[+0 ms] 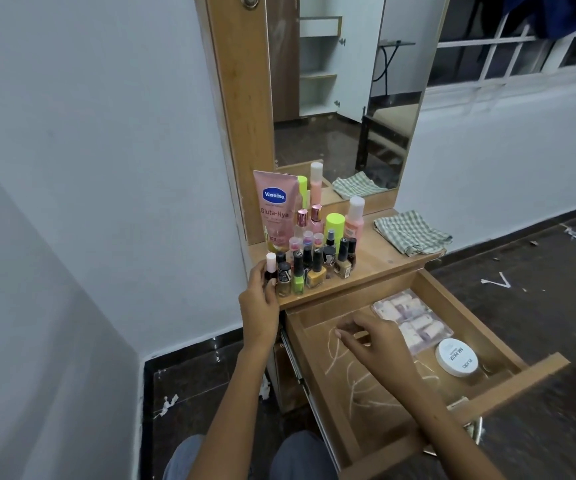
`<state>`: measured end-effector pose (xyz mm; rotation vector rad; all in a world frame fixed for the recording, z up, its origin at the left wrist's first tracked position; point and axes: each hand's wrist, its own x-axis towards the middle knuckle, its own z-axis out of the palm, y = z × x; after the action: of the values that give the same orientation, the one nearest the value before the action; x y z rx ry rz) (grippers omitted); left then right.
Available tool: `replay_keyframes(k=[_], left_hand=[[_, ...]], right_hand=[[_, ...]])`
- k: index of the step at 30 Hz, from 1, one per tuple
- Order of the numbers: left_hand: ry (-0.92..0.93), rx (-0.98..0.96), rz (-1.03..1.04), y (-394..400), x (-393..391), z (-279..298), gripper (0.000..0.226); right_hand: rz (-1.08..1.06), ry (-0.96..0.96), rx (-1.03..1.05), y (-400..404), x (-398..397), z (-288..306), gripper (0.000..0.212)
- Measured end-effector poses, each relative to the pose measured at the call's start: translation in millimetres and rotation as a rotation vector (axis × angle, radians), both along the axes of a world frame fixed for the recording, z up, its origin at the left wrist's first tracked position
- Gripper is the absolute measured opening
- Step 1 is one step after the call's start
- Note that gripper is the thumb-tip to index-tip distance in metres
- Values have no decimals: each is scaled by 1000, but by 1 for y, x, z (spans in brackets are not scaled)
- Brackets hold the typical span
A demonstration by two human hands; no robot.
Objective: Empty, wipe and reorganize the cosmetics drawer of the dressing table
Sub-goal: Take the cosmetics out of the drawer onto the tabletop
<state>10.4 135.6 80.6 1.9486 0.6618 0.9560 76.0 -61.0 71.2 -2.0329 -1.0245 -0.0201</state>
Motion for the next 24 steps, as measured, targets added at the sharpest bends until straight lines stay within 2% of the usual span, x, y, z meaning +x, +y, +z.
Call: replay_keyframes(k=[3,6,9,11,14,17,21,24], left_hand=[[46,12,72,-14,-8,-10,52],[44,112,110,-37,-17,-19,55],[67,164,159,-61,-24,-24,54],[37,286,119,-75,-28,-26,47],[88,573,-131,-90,-26,-30,42],[294,775,-259,-95,-8,-25,47],[564,804,-259,-91,15,-29,56],[633,772,-229,-90,23,-37,61]], right_hand=[[11,11,-47,-4,0,-3,5],[27,33,-91,-9,2,-3,5],[59,58,-180,-17,4,-2,4],[11,64,-256,-24,7,-4,6],[-192,58,-482,-36,27,-9,24],[-310,72,-738,-44,60,-6,50],[-406,128,-769,-41,90,-6,76],[-484,192,-743,-35,97,-14,92]])
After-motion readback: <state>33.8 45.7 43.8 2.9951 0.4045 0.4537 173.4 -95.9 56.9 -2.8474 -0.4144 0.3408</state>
